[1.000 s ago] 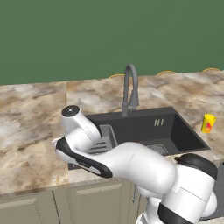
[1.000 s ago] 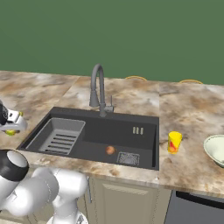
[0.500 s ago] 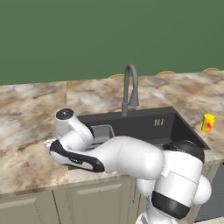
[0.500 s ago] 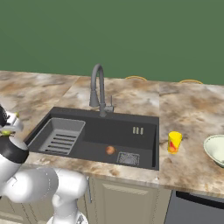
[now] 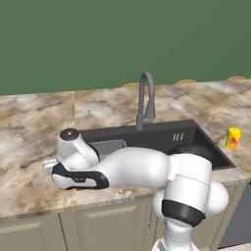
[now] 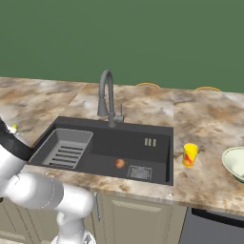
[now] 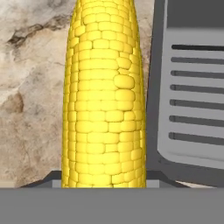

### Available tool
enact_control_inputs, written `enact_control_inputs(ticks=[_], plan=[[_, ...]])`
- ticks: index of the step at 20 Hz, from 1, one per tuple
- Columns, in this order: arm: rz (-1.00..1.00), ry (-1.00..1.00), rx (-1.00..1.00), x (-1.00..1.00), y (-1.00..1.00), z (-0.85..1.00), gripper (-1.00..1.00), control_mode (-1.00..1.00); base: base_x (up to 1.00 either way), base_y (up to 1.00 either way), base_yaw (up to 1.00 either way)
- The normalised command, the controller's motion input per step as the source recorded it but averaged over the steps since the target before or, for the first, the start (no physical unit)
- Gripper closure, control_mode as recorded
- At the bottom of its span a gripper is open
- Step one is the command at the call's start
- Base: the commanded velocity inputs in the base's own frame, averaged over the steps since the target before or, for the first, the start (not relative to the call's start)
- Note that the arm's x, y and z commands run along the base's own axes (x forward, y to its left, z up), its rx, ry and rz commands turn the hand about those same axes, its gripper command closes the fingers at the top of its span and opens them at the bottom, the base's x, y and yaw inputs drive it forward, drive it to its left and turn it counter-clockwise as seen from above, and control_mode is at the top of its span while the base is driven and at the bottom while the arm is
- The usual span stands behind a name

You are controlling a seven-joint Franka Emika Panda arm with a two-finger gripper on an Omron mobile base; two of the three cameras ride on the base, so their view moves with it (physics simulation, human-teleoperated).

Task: Remove the onion and corn from the sink. Then move the bowl and cup from the counter to the sink for washing.

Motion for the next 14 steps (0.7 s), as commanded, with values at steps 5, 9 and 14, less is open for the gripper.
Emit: enact_control_inputs(ticks=[5,9,14], plan=[[0.00,0.01,0.01,0.29,0.38,-0.22,1.00,-1.00,0.00,0.00,0.00],[0.00,0.08,0.00,0.33,0.39,-0.24,1.00,-1.00,0.00,0.00,0.00],[0.00,0.10,0.00,0.32,0.38,-0.23,1.00,-1.00,0.00,0.00,0.00]])
